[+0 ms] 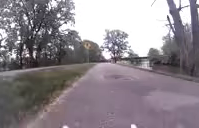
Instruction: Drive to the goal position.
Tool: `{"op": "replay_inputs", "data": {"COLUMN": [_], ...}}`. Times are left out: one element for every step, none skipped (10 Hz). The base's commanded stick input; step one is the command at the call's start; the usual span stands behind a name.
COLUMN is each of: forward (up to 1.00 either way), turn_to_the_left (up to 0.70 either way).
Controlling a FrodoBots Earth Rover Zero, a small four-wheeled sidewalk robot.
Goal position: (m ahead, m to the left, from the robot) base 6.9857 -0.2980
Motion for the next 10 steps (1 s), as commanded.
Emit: {"op": "replay_inputs", "data": {"forward": [1.00, 1.00, 1.00, 1.00, 1.00, 1.00, 1.00, 1.00, 1.00, 1.00], "turn_to_the_left": [0.00, 0.00, 0.00, 0.00, 0.00, 0.00, 0.05, 0.39, 0.40, 0.40]}}
